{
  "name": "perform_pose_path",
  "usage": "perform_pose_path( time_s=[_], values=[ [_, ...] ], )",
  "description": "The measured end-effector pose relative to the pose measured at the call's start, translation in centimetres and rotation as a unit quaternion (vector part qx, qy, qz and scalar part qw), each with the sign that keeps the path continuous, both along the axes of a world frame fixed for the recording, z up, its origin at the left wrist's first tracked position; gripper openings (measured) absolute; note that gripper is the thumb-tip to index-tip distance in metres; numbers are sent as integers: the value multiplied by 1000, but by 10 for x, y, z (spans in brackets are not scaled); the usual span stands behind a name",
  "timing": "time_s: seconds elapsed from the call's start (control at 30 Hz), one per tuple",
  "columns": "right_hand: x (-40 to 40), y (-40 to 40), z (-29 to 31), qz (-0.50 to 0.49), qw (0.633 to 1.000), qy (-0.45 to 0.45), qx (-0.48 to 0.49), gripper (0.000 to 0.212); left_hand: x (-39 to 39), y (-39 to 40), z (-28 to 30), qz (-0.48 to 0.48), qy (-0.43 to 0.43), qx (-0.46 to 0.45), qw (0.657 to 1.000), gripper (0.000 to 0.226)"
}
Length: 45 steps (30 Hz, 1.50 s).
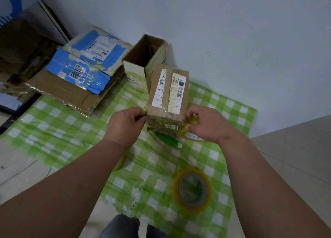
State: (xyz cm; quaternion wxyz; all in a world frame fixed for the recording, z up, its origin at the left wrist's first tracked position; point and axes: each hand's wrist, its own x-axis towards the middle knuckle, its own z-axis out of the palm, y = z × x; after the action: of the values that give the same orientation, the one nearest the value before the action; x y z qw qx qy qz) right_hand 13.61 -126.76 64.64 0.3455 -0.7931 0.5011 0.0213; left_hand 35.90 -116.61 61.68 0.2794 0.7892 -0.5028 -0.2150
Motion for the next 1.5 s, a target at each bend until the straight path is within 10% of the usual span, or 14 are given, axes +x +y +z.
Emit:
perform_pose_path(
  time_s=[0.5, 0.7, 1.5],
  values=[
    [6, 28, 14, -126, 983, -119, 54, 21, -9, -14, 18, 94, 153, -13, 984, 28],
    [31, 50, 25, -150, 965, -181, 115, 44, -11, -23, 44, 126, 371, 7, 920, 46],
    [78, 89, -25, -289, 849, -355, 264, 54, 5, -23, 16, 48, 194, 98, 975, 73]
  ],
)
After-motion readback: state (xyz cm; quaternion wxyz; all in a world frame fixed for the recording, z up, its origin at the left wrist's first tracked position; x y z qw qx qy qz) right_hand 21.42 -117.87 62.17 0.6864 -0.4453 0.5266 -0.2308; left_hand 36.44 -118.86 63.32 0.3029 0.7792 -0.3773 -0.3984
